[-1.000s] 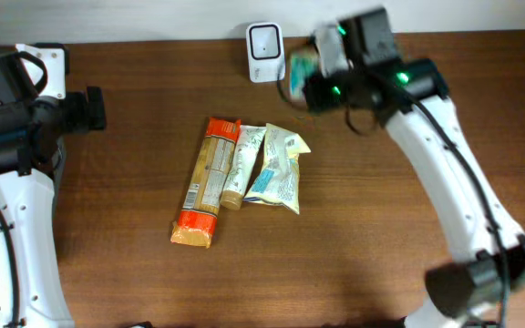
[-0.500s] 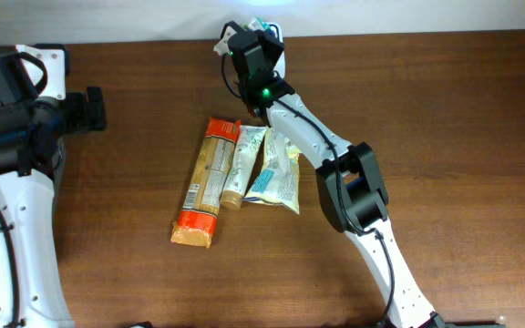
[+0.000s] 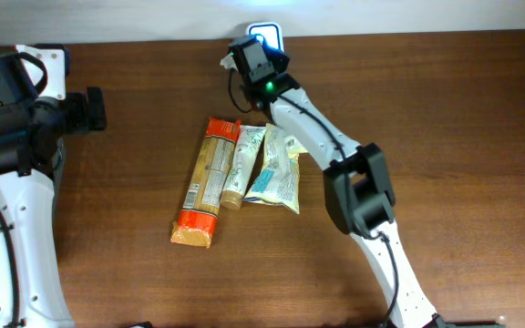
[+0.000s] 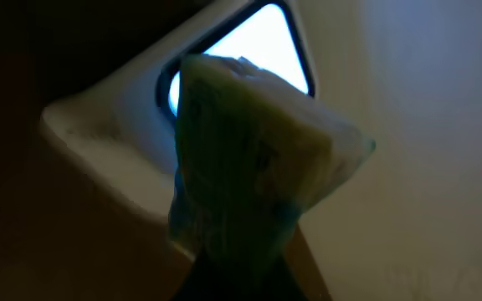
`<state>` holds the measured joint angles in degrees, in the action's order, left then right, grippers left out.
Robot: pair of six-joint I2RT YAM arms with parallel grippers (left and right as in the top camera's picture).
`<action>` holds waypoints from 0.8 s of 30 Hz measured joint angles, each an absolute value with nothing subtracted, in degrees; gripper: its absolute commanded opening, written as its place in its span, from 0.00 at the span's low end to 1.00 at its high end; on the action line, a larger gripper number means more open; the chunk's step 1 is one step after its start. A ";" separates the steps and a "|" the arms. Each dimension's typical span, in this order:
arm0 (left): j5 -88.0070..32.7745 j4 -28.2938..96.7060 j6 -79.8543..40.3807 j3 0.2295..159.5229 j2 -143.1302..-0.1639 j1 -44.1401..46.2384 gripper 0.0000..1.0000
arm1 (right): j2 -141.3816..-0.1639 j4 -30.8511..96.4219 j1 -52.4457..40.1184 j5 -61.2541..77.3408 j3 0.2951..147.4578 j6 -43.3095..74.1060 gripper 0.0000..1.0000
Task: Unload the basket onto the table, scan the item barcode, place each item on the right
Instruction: 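Lift the tissue pack and hold it over the scanner window, then lower the tissue pack to the table right side and release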
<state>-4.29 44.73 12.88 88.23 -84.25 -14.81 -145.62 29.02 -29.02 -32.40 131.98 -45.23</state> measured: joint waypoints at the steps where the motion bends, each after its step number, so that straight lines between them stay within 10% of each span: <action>1: -4.27 44.75 12.88 88.23 -84.25 -14.81 0.99 | -140.51 35.09 -28.91 -28.25 132.09 -41.08 0.04; 9: -4.27 44.82 12.88 88.23 -84.25 -14.81 0.99 | -117.36 88.71 -13.10 1.72 130.93 -3.90 0.04; 15: -4.29 44.86 12.88 88.23 -84.25 -14.81 0.99 | -119.17 76.90 2.52 8.08 98.72 3.66 0.05; 24: -4.29 44.82 12.88 88.23 -84.25 -14.79 0.99 | -119.31 72.71 8.71 9.54 88.90 4.56 0.44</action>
<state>-4.29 44.82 12.88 88.23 -84.25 -14.79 -119.31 72.71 8.71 9.54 88.90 4.56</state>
